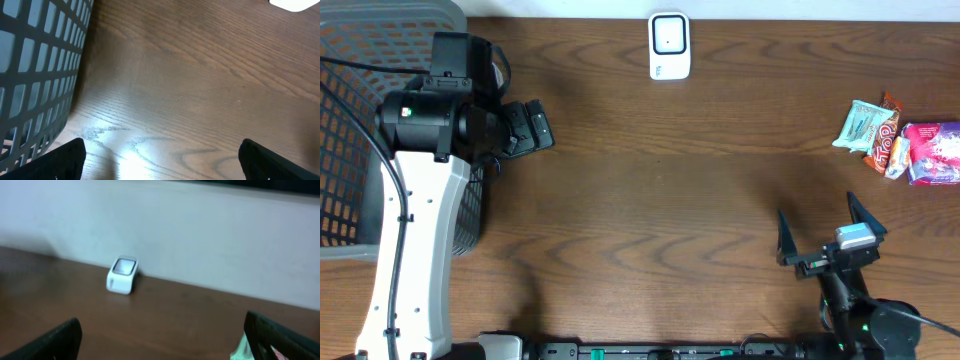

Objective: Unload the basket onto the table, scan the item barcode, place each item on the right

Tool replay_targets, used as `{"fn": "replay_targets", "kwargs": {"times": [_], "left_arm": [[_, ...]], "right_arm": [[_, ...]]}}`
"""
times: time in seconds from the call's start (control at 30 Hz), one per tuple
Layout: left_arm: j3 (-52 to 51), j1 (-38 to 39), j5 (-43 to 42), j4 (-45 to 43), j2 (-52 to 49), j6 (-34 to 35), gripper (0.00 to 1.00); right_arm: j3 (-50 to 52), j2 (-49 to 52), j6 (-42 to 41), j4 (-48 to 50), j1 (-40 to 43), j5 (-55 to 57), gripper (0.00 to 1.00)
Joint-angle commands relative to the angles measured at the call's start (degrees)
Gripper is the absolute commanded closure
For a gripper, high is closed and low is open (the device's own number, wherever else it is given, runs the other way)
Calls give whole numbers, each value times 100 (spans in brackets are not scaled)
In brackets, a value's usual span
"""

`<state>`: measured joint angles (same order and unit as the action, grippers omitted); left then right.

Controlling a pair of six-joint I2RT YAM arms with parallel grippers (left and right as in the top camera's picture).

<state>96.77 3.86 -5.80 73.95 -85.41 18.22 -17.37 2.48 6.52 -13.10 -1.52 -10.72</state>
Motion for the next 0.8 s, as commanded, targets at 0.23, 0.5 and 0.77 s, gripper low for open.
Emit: {"fn": "replay_targets", "kwargs": {"times": [0.23,0.5,0.77], "left_arm": [[9,-20,52,22,17,50,2],[9,-20,52,20,17,50,2],[9,-20,52,20,17,50,2]], "right_arm": [[1064,-219,-17,1134,153,-35,1],[1709,-221,-293,1624,334,-33,1],[1705,-219,-299,933,389,208,1]]}}
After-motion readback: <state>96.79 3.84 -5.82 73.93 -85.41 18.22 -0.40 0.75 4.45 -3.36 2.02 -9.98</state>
